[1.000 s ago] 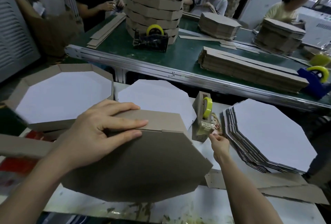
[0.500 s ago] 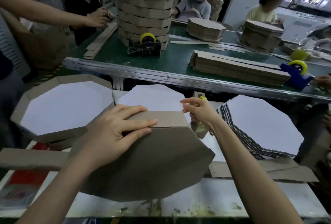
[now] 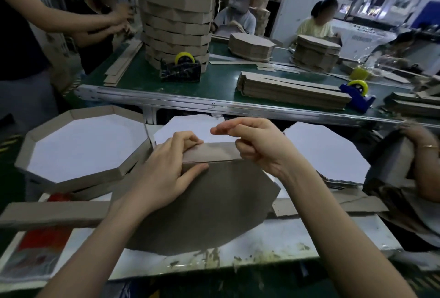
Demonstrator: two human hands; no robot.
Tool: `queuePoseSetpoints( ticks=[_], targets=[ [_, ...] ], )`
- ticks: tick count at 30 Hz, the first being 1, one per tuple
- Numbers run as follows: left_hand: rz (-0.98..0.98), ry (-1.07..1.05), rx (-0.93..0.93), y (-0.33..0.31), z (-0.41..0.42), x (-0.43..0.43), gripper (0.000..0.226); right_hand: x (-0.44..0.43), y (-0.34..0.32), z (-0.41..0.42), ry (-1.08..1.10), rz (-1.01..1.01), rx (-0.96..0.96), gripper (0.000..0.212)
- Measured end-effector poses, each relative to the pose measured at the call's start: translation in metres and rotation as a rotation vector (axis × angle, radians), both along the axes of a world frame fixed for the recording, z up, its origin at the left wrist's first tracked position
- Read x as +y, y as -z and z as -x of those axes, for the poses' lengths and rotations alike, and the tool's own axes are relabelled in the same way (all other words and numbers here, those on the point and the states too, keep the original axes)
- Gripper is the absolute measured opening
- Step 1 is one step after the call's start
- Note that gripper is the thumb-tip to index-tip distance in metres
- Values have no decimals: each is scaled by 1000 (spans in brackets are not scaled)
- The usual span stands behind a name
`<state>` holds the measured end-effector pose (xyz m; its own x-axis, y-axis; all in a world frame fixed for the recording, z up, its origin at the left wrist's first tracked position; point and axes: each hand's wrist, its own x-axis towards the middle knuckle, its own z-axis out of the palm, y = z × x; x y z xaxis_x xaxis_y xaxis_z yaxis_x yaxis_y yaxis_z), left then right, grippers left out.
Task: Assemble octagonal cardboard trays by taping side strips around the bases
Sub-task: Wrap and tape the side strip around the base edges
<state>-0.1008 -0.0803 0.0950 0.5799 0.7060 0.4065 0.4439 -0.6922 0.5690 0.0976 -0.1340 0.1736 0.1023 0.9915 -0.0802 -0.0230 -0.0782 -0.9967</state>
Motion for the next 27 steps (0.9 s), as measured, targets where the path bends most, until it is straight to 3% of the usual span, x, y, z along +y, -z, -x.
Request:
queuePoseSetpoints(
  ticks=[6,11,14,18,23,27],
  targets=[
    [-81,28,1,0,4,-1,61,-28,22,7,-42,113,28,35],
    [-137,49,54,-2,7,-5,39,-38,35,9,-36,159,48,36],
    [-187,70,123,-6,7,-7,44,-40,38,9,-40,171,46,40],
    [-165,60,170,-9,6,-9,51,-40,42,9,-59,191,29,44],
    [-148,12,213,-12,3,-14,43,-36,51,3,-114,204,-42,41],
    [-56,-128,109,-19,-11,-20,42,-31,55,-1,-156,193,-92,36]
  ],
)
